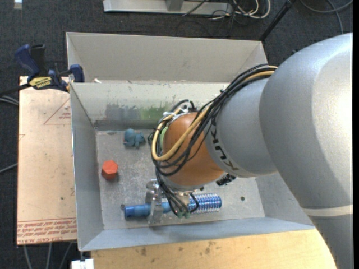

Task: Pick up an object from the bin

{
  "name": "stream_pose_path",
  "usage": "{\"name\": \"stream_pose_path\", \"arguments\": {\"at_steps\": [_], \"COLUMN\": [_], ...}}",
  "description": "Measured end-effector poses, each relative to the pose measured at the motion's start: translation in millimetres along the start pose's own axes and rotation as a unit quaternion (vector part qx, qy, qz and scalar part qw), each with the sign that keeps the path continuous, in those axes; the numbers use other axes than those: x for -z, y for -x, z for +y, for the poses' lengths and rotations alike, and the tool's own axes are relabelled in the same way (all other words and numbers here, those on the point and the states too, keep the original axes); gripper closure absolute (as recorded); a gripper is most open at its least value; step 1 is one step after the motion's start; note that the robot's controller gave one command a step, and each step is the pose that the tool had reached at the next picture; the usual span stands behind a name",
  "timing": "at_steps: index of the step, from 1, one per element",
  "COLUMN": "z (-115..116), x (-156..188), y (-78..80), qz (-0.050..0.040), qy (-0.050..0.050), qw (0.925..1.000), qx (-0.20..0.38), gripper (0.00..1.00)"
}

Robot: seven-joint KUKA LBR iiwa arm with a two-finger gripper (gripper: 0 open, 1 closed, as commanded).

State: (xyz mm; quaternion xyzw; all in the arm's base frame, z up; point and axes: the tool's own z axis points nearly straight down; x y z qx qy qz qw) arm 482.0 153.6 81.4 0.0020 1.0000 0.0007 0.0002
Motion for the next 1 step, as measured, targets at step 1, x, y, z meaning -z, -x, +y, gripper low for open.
{"name": "stream_pose_path", "arguments": {"at_steps": [1], "z": [-7.5], "x": [118.8], "y": [6.7], "qz": [-0.0037], "qy": [0.001], "qw": [1.0000], "qx": [0.001], "gripper": [1.00]}}
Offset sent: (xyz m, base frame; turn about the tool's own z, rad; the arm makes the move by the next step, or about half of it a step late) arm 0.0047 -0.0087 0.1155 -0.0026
